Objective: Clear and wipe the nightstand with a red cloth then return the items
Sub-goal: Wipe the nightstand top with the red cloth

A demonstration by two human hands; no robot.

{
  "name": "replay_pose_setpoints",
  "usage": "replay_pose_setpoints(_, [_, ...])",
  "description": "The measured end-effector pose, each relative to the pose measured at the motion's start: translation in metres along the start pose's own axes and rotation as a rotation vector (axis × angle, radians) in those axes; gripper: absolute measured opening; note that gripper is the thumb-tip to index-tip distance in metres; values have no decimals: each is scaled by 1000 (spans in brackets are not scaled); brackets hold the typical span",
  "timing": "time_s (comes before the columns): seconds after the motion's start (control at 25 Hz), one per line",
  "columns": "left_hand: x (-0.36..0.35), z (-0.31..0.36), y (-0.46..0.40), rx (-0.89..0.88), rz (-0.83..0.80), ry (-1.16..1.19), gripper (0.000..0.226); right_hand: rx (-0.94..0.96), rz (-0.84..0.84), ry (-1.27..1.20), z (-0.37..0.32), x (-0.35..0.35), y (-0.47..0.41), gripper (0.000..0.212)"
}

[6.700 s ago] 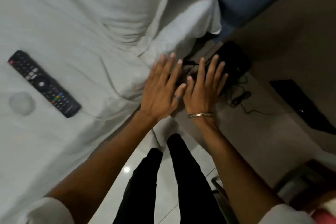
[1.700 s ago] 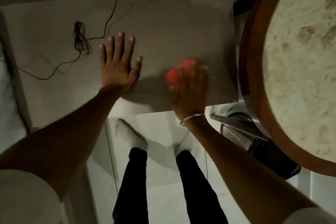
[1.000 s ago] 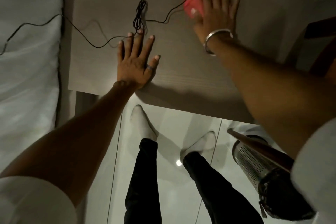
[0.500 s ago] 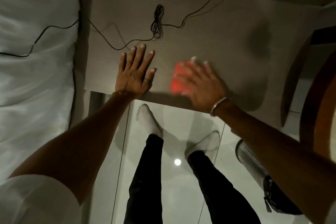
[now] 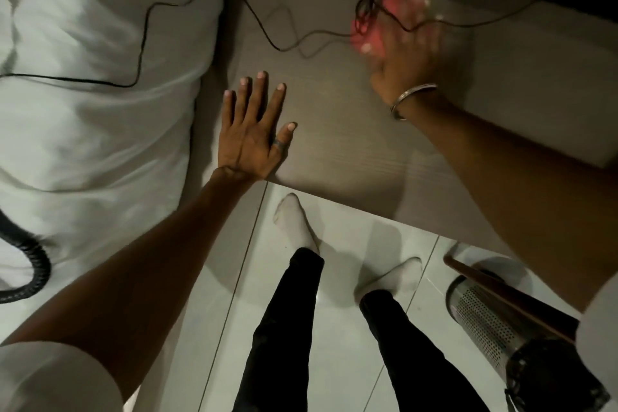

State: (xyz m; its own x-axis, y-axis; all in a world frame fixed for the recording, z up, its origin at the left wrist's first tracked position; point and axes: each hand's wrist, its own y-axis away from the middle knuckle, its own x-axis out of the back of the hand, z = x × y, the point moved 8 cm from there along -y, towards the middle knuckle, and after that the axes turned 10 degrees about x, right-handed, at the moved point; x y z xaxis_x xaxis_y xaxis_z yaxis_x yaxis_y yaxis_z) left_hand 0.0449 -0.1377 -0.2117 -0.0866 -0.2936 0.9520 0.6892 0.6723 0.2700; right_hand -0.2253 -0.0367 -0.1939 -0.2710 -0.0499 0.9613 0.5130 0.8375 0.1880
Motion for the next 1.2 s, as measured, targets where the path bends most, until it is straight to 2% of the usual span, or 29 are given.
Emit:
replay_pose_setpoints(0.04, [3,-13,-4,31,-5,14,72,173,-45,26,-35,-8,-6,67])
replay_pose_setpoints(0.08, [6,-22,-7,46,3,21,72,265,-53,34,-58,-7,-13,66])
replay_pose_setpoints(0.12, [9,-28,-9,56,1,31,72,236,-27,2,-69,-4,-26,66])
replay_pose_setpoints(0.2, [9,-34,-10,60,-27,73,73,56,26,-46,-81,-3,-44,66])
replay_pose_setpoints(0.32, [6,-31,-5,78,-59,105,71,225,-32,29,-125,-15,-65,66])
replay_pose_setpoints(0.4, [9,-33,3,100,-58,138,71,54,28,-18,-122,-4,-73,68])
replay_pose_setpoints(0.44, [10,-34,9,118,-54,155,71,44,45,0,-122,-1,-70,68])
replay_pose_setpoints(0.52, [15,-39,22,146,-24,183,70,214,-32,41,-139,-16,-49,67])
replay_pose_setpoints(0.56, [18,-41,28,144,-5,187,69,218,-42,46,-143,-21,-34,66])
replay_pose_setpoints(0.64, [20,-41,43,140,1,181,70,0,66,-30,-139,-17,-6,66])
replay_pose_setpoints(0.68, [21,-39,48,137,-4,174,70,-13,75,-54,-142,-18,8,66])
replay_pose_setpoints(0.76, [25,-31,53,106,-7,162,69,281,-15,-4,-166,-35,38,66])
replay_pose_setpoints(0.8, [27,-26,54,88,-8,162,69,361,-62,14,-167,-40,53,67])
replay_pose_setpoints(0.92, [30,-20,58,126,-30,153,67,225,-29,-22,-148,-40,100,69])
replay_pose_setpoints(1.0, [30,-2,61,98,-62,145,68,352,-83,22,-136,-54,141,68])
replay_pose_setpoints(1.04, [28,9,62,73,-77,143,69,312,-70,-1,-116,-52,154,67])
replay_pose_setpoints(1.12, [21,34,65,50,-89,128,70,41,21,-40,-57,-38,176,66])
replay_pose_setpoints(1.2, [10,63,67,30,-97,114,69,159,-34,8,-35,-43,198,66])
